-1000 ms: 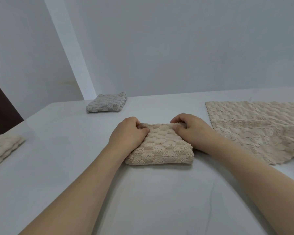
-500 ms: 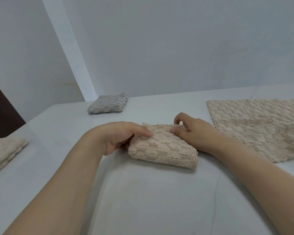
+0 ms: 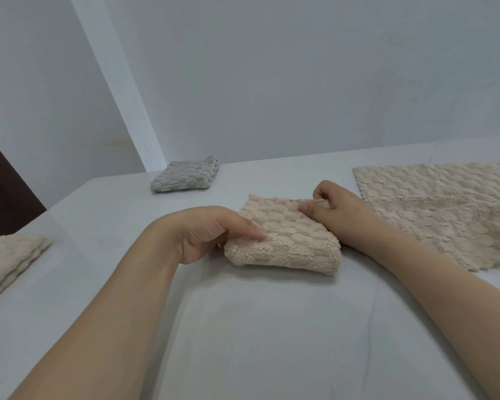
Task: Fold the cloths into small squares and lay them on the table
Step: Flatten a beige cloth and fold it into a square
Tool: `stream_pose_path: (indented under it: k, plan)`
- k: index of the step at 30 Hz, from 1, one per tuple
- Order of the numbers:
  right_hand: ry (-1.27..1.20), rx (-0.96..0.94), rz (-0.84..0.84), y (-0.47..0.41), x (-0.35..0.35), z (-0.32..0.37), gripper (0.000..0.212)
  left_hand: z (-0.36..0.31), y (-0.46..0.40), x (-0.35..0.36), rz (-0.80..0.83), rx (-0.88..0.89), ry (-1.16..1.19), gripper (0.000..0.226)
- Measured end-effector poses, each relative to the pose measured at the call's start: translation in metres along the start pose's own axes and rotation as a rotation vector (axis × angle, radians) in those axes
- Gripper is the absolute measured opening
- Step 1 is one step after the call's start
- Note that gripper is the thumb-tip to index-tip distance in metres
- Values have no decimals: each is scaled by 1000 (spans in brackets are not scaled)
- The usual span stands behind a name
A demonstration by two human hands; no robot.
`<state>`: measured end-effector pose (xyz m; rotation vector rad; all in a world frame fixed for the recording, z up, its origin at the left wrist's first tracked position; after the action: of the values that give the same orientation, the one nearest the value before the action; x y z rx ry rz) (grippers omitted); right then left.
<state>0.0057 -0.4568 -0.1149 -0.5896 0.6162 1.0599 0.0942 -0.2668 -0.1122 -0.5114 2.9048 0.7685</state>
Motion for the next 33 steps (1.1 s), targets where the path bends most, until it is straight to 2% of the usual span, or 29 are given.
stream_pose_path:
  k: [3, 5, 9, 12, 16, 18, 21, 22, 24, 25, 27, 29, 30, 33]
  plan:
    - [-49, 18, -13, -3, 0, -5, 25, 2, 3, -3, 5, 16, -76, 61]
    - [-109, 32, -29, -3, -1, -8, 23, -1, 3, -6, -40, 81, -28, 39]
    - [-133, 31, -25, -2, 1, -8, 23, -1, 4, -8, -109, 98, 0, 34]
    - [-124, 45, -38, -3, 1, -9, 22, 1, 1, -7, -129, -10, -162, 44]
    - [-49, 96, -53, -4, 2, -12, 22, 2, -4, -18, -304, -98, -344, 60]
    - [-22, 135, -46, -6, 3, -14, 23, -2, -1, -21, -413, -189, -494, 51]
    - [-63, 163, -7, -7, 6, -15, 27, -18, 15, -16, -586, -497, -1001, 47]
    - [-81, 168, 3, -7, 6, -15, 28, -29, 20, -10, -633, -505, -1145, 41]
    - [-111, 188, 15, -8, 6, -16, 26, -53, 24, 8, -651, -285, -1195, 15]
    - [-125, 197, 14, -8, 6, -17, 23, -61, 24, 22, -581, -135, -1092, 12]
    - [-125, 184, 12, -7, 5, -15, 16, -66, 19, 53, -365, 32, -862, 18]
    - [-110, 155, 9, -6, 4, -12, 15, -59, 8, 81, -266, 24, -915, 29]
    - [-109, 146, 6, -5, 3, -12, 15, -53, 1, 87, -277, -14, -988, 36]
    - [-92, 136, -11, -6, 3, -12, 14, -45, -10, 89, -447, -64, -1137, 47]
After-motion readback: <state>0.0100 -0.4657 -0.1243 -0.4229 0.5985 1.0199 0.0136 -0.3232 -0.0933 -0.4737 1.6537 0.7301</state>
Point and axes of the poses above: each hand's wrist, its own y-axis away from the middle knuckle, its own x-axis out of the palm, z = x × y, the point moved 6 cm from there along -y, towards the middle knuckle, and after that the axes turned 8 degrees about z, right-handed, at the moved point
